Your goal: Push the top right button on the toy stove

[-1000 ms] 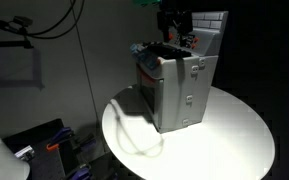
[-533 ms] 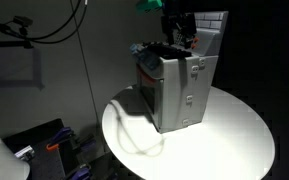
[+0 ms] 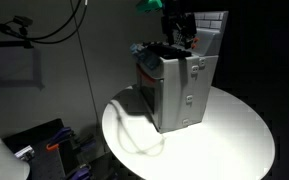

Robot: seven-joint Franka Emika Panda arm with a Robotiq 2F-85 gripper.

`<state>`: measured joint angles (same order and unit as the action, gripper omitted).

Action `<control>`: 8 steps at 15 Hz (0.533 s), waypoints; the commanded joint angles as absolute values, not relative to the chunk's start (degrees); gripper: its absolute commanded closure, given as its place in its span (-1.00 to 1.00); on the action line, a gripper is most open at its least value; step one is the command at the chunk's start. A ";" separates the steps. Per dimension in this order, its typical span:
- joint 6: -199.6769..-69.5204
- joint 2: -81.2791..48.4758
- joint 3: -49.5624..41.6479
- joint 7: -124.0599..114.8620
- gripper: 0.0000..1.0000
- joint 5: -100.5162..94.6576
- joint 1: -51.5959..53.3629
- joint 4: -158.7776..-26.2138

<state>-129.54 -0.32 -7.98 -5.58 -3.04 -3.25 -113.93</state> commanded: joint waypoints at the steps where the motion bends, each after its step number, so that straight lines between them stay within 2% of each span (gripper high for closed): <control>1: -132.83 -2.24 -7.13 -8.13 -1.00 -3.60 -4.13 -112.78; 8: -140.77 -6.19 -6.74 -11.42 -1.00 -2.11 -3.72 -111.45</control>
